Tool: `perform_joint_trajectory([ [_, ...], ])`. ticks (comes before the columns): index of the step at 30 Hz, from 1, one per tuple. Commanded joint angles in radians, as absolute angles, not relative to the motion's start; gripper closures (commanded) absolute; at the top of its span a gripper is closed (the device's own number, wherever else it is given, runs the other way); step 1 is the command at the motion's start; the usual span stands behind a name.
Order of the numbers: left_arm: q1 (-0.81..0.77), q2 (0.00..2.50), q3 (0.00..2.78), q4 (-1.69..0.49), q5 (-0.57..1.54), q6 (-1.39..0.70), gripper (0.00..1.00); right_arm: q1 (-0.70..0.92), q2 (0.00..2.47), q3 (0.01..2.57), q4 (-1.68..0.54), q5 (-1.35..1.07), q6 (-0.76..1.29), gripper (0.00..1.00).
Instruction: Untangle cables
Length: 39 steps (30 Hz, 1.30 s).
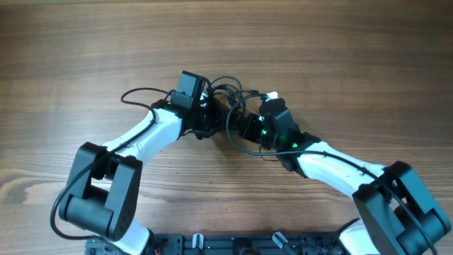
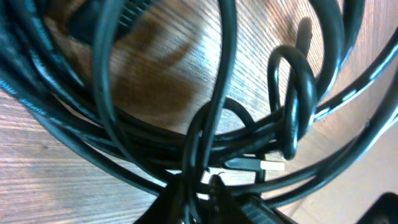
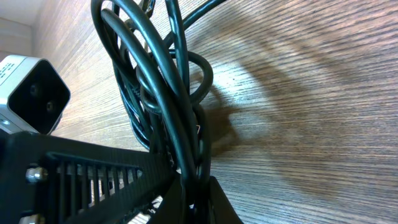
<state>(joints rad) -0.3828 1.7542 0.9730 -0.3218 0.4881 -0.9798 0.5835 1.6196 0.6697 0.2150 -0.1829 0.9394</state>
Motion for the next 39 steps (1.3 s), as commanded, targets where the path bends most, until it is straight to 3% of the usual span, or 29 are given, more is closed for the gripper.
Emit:
perform_joint_trajectory([
  [1, -0.384, 1.749, 0.982, -0.31, 0.45, -0.981, 0.93, 0.585, 1.631, 0.669, 0.224, -0.212, 0.942, 0.96],
  [10, -0.383, 1.749, 0.982, -0.296, 0.398, -0.981, 0.96, 0.585, 1.631, 0.666, 0.192, -0.3, 0.942, 0.96],
  [20, -0.306, 1.749, 0.982, -0.251, 0.415, -0.981, 0.96, 0.585, 1.631, 0.665, 0.007, -0.312, 0.942, 0.96],
  [31, -0.165, 1.749, 0.982, -0.252, 0.633, -0.92, 0.96, 0.585, 1.631, 0.665, 0.01, -0.225, 0.916, 0.96],
  [39, -0.165, 1.749, 0.982, -0.282, 0.559, -0.92, 0.96, 0.585, 1.631, 0.665, 0.033, -0.218, 0.89, 0.96],
])
